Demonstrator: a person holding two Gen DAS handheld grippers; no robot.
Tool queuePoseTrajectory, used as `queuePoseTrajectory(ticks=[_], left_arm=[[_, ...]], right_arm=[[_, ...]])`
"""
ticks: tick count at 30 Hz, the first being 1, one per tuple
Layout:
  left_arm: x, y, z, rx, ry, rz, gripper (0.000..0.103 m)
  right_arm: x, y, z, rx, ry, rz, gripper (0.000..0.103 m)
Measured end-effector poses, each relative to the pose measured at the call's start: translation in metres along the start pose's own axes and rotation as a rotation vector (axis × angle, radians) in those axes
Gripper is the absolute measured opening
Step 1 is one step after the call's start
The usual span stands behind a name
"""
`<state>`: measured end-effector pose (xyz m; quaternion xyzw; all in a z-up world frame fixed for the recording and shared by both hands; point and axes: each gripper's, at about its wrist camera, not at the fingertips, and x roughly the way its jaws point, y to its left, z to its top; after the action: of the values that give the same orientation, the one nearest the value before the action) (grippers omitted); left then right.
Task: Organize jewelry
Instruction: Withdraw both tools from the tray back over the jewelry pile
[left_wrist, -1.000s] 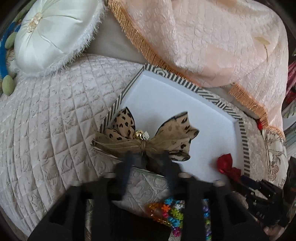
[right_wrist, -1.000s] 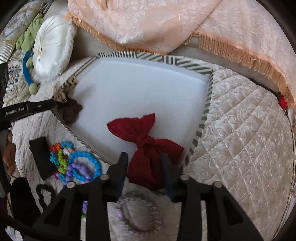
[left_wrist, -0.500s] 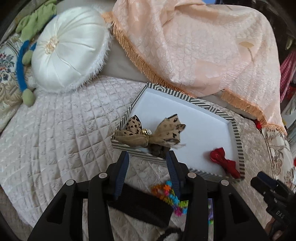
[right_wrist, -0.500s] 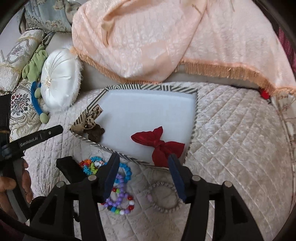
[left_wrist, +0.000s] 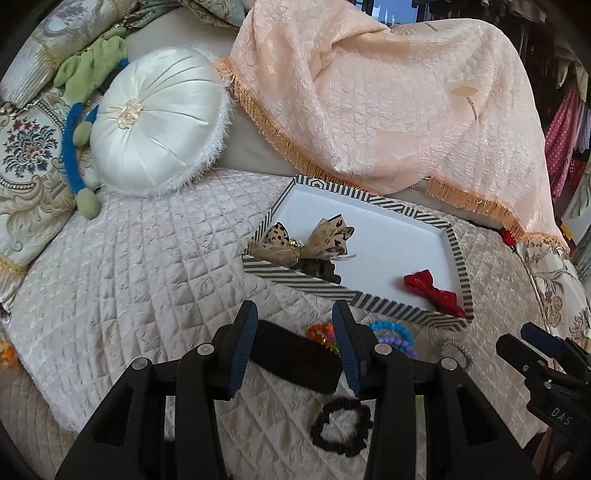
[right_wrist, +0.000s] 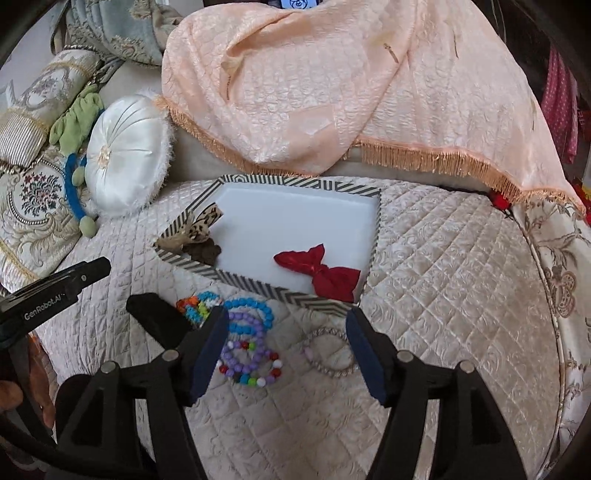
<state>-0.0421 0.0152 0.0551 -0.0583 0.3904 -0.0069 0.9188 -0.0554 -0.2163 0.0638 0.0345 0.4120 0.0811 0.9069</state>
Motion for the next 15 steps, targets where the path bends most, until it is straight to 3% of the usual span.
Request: queuePoseTrajectory(ticks=[15], left_arm=[[-0.029, -0.006, -0.015, 0.005, -0.034, 0.014, 0.022]], right_arm=[[-0.022, 0.005, -0.014, 0.004, -0.007, -0.004, 0.071]])
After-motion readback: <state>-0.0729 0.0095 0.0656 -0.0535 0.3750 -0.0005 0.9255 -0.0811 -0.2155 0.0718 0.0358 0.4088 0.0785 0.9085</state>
